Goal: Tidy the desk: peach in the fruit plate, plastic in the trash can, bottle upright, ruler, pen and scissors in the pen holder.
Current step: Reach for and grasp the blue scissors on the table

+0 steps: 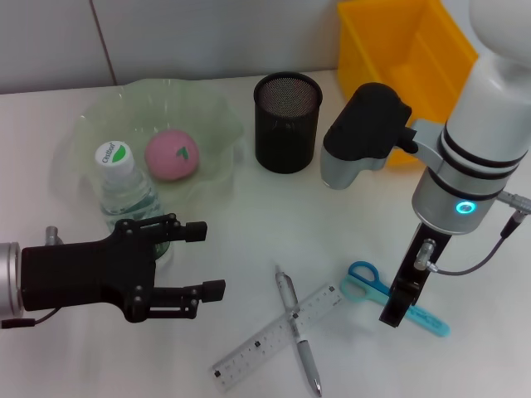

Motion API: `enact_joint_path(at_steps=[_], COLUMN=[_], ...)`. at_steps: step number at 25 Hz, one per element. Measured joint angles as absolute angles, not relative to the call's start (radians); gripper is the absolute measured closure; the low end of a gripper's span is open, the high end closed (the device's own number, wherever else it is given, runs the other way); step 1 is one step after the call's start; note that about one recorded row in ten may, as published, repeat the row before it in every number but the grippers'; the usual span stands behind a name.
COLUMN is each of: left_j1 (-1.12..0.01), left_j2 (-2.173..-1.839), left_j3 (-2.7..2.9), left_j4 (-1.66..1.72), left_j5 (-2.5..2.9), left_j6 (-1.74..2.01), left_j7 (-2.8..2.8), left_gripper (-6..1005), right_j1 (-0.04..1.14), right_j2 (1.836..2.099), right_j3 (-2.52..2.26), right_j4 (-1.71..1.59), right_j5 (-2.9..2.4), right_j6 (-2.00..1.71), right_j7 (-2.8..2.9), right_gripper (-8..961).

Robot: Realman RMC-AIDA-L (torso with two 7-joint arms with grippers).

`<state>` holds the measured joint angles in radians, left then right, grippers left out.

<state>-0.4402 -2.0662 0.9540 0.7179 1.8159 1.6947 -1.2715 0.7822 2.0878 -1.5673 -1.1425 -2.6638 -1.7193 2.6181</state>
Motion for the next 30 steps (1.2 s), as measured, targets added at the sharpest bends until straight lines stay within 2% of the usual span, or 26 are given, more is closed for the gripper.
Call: enact_joint_path(at_steps=[25,30], left_j1=[-0.439,-0.439], left_j2=[-2.066,-2.066], left_j3=[0.955,0.957], left_j4=[0.718,0.718], left_j5=[1.814,1.812], left_j6=[1.695,1.695], left_j7=[-1.272,-1.272], left_gripper=[180,180], right_j1=[0.779,0.779], right_j2=[2.088,2.088], right_j3=[-1.610,-1.617], right_j4=[-1.117,-1.116], right_j5=[-2.667,-2.670], right_j6=[-1.672,-1.666], right_j7=[2.643,2.643], right_gripper=[261,421])
